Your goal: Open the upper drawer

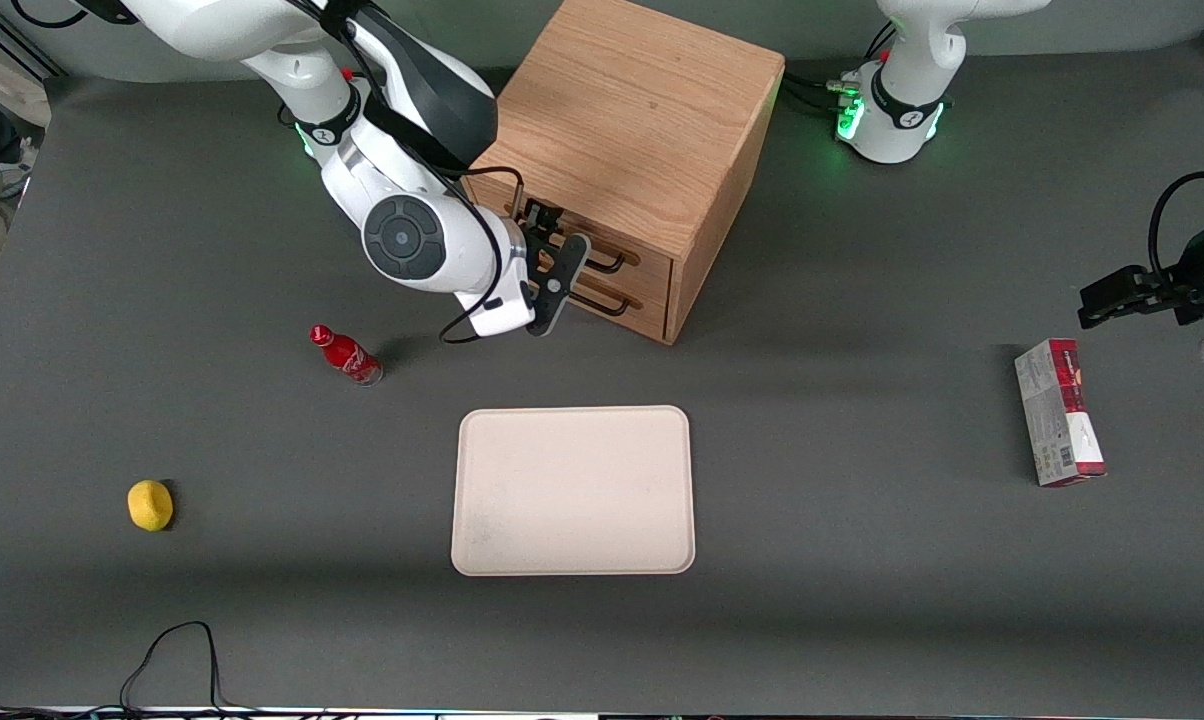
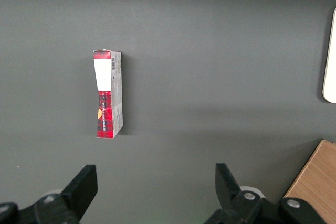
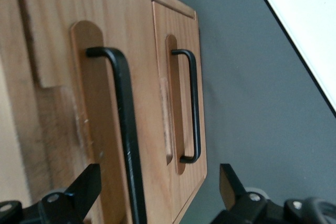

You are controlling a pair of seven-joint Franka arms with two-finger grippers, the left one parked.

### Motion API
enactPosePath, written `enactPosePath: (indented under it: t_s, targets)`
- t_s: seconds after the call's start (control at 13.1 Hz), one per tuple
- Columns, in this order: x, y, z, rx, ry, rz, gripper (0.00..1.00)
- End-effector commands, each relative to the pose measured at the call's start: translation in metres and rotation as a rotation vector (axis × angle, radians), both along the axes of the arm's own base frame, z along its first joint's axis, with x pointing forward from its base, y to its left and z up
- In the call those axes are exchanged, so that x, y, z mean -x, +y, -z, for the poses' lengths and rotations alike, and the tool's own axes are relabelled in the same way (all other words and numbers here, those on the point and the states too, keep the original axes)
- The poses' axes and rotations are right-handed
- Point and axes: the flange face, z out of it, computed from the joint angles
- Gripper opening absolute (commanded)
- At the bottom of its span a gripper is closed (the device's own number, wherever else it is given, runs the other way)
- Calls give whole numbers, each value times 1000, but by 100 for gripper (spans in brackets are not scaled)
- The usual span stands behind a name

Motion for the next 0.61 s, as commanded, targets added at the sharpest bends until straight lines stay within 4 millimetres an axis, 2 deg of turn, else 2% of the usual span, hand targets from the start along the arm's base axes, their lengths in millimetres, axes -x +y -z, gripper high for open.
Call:
enactPosePath:
  t_s: [0.0, 0.53]
  targets:
    - [3, 7, 16, -9, -32, -20, 100]
    - [4, 11, 36, -7, -68, -27, 100]
